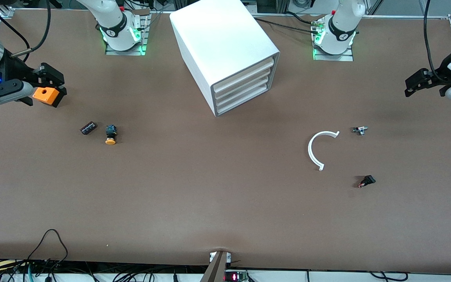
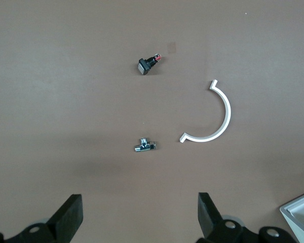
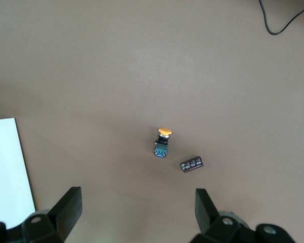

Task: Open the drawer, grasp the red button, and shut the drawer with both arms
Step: 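Reach the left gripper toward the white drawer cabinet's lowest drawer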

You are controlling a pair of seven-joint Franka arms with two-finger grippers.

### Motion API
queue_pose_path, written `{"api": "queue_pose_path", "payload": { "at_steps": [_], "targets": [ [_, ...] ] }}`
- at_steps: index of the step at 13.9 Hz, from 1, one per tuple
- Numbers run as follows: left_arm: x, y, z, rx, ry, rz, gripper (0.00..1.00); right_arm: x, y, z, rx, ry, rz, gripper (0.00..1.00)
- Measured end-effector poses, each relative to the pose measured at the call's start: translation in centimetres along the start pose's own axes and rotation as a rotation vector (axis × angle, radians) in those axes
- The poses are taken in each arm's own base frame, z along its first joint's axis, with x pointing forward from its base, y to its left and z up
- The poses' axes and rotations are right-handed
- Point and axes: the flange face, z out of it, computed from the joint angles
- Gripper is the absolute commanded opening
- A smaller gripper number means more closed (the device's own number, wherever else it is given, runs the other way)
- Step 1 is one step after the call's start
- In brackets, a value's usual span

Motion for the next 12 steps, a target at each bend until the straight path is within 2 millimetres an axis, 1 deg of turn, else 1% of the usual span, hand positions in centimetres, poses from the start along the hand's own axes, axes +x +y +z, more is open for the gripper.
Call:
{"api": "queue_pose_path", "payload": {
  "at_steps": [1,3,5,6,8,10,12],
  "targets": [
    [0.5,0.0,-0.3,0.0,-0.009,0.0,1.0,0.1,0.0,0.2,0.001,-0.003,0.0,0.99],
    [1.6,0.0,-0.3,-0.001,-0.039,0.002,1.0,0.2,0.0,0.3,0.001,-0.005,0.0,0.99],
    [2.4,0.3,0.6,-0.019,-0.07,0.032,1.0,0.3,0.0,0.3,0.001,-0.005,0.0,0.99],
    [2.6,0.6,1.5,-0.039,-0.102,0.053,1.0,0.3,0.0,0.4,0.001,-0.005,0.0,0.99],
    [3.1,1.6,4.3,-0.106,-0.189,0.076,1.0,0.4,0.1,0.5,0.001,-0.008,0.001,0.99],
    [3.9,2.9,8.0,-0.195,-0.288,0.099,1.0,0.5,0.2,0.6,0.001,-0.009,0.003,0.99],
    [4.5,4.4,11.3,-0.313,-0.373,0.171,1.0,0.5,0.2,0.6,0.001,-0.009,0.003,0.99]
  ]
}}
